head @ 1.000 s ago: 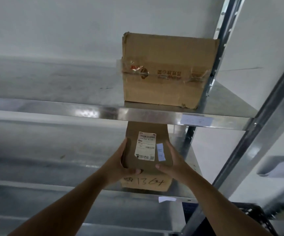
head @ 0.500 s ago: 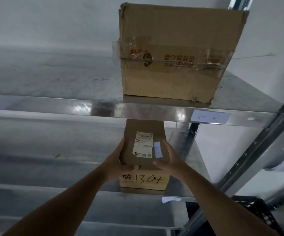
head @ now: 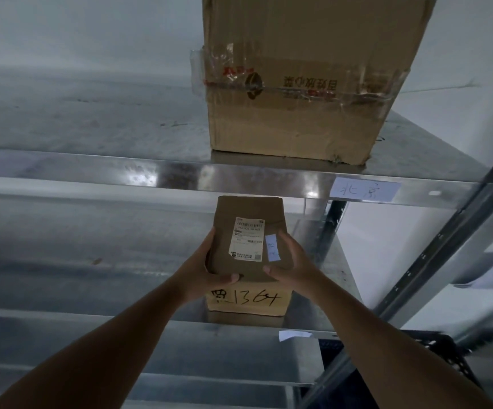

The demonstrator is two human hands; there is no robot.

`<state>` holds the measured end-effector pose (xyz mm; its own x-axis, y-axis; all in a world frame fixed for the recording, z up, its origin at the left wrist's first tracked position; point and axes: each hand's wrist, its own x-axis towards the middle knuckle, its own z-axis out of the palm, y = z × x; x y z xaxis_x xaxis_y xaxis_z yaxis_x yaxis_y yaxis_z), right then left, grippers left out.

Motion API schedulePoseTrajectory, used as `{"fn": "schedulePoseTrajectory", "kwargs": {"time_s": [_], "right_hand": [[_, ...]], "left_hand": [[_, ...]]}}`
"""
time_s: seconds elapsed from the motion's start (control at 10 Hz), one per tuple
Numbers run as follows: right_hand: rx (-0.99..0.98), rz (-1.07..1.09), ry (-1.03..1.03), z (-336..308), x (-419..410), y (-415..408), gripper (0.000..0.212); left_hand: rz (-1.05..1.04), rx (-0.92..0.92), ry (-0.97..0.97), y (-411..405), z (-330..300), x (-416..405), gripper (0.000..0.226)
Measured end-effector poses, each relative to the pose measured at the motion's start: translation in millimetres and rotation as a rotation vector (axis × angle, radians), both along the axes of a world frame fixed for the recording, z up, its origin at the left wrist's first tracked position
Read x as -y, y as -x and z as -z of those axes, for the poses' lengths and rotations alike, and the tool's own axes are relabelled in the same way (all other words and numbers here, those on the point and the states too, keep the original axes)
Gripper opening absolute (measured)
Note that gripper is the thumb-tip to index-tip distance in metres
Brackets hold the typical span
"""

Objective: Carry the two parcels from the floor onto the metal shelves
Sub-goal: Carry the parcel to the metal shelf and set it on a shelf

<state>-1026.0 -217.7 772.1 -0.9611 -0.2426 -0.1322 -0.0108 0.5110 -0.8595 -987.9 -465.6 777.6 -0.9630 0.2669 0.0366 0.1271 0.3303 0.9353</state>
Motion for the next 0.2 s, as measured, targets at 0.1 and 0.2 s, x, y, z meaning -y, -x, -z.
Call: {"fn": "schedulePoseTrajectory", "kwargs": {"time_s": [0.1,0.2], "right_hand": [[-0.055,-0.008,-0.005,-7,-2,-9,0.091],[-0.108,0.001,0.001,-21,-4,-25,0.088]], "left_hand": [[-0.057,-0.05,0.032,-17,-18,-9,0.087],[-0.168,-0.056,-0.038,-41,-42,-22,0.074]]}}
